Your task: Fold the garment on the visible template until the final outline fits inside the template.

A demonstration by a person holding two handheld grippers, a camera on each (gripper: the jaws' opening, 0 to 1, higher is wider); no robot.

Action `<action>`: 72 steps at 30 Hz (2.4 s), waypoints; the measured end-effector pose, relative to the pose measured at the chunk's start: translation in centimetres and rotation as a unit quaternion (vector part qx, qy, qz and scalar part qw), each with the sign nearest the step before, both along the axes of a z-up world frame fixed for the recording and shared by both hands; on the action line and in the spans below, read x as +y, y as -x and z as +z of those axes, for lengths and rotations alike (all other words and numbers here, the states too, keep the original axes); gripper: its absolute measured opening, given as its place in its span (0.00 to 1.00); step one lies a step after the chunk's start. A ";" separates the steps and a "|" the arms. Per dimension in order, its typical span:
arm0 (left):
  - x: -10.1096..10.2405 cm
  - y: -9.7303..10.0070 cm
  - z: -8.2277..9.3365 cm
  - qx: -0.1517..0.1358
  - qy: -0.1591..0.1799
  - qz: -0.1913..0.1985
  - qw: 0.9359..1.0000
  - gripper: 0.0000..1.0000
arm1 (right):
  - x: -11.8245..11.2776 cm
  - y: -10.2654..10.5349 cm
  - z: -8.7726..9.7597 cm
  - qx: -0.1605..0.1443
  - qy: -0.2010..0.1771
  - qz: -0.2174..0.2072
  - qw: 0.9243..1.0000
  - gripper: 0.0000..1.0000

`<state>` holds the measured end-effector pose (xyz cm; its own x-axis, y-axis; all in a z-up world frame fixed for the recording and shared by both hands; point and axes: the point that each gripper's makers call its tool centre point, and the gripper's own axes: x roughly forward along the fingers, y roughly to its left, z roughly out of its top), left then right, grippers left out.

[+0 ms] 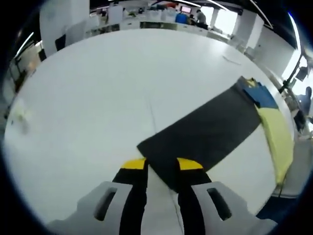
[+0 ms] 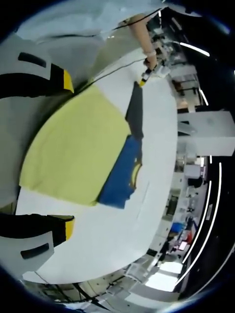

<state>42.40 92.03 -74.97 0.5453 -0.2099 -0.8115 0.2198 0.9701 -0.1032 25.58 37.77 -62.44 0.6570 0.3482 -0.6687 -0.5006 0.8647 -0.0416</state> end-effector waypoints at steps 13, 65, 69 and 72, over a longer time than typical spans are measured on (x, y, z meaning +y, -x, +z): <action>0.8 0.0 -0.5 0.006 0.021 0.031 0.999 0.21 | 0.0 0.0 -0.2 0.000 0.000 -0.002 1.000 1.00; -1.1 1.2 -0.5 0.026 -0.017 0.020 0.999 0.00 | -1.7 0.6 0.0 -0.007 0.005 0.003 1.000 1.00; -1.0 1.1 0.3 0.019 -0.029 0.021 0.999 0.00 | -1.9 0.8 0.0 -0.006 0.005 0.009 1.000 1.00; -1.2 0.9 1.2 0.014 -0.035 0.018 0.999 0.00 | -2.0 1.0 0.0 -0.003 0.006 0.011 1.000 1.00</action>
